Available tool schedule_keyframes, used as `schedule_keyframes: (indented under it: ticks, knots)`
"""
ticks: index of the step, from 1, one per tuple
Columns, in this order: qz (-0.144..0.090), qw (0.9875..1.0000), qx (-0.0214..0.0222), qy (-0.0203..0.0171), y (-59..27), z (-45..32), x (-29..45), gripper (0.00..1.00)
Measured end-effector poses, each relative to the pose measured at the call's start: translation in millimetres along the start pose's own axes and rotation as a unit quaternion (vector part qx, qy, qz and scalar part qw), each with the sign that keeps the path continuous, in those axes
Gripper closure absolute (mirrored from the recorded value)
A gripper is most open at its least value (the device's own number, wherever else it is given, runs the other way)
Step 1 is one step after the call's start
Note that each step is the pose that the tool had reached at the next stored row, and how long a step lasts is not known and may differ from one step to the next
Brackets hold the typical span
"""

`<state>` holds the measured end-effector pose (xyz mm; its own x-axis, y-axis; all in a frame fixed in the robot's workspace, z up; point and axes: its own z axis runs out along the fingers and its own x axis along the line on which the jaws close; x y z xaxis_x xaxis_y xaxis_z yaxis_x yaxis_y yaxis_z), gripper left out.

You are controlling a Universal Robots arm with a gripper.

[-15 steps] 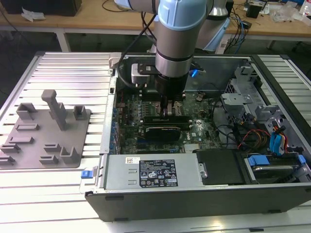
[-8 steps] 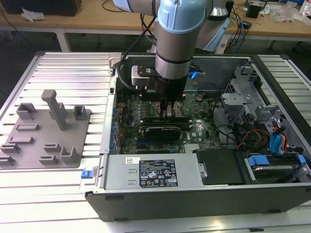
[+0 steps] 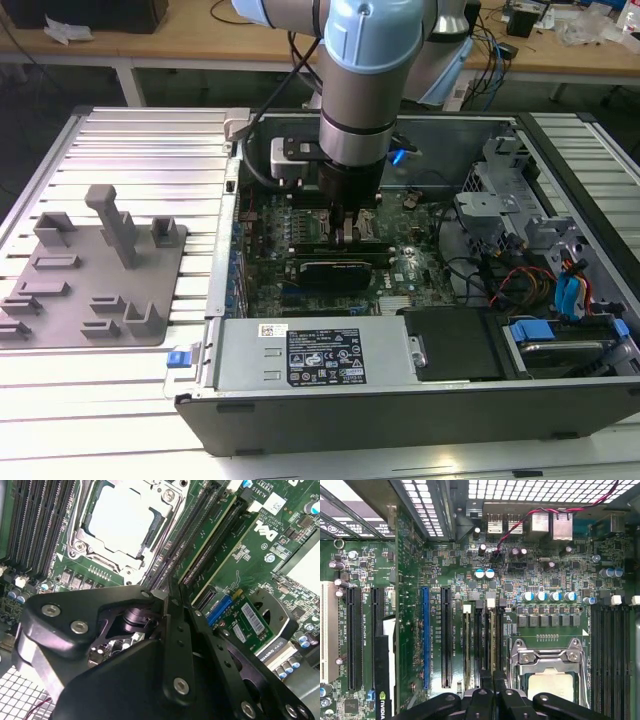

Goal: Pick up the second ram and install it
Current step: 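Insert the second ram into the second slot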

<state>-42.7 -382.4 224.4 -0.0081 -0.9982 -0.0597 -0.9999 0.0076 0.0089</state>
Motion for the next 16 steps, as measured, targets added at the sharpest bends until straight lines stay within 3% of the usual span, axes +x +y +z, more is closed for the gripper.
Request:
schedule_keyframes:
  ticks: [5,7,10,11,15,16]
  knots:
    - [0.000,1.0000,0.0000,-0.0001,0.0,0.2,0.0,0.91]
    - [0.000,1.0000,0.0001,-0.0002,-0.1,0.5,-0.1,0.84]
    - [0.000,1.0000,0.0000,0.0000,0.0,-1.8,-0.1,0.84]
    - [0.000,1.0000,0.0000,0.0000,0.0,-4.6,-0.3,0.84]
    - [0.000,1.0000,0.0002,0.0000,0.3,-32.6,-2.0,0.84]
    - [0.000,1.0000,0.0004,-0.0001,0.3,-33.2,-2.0,0.84]
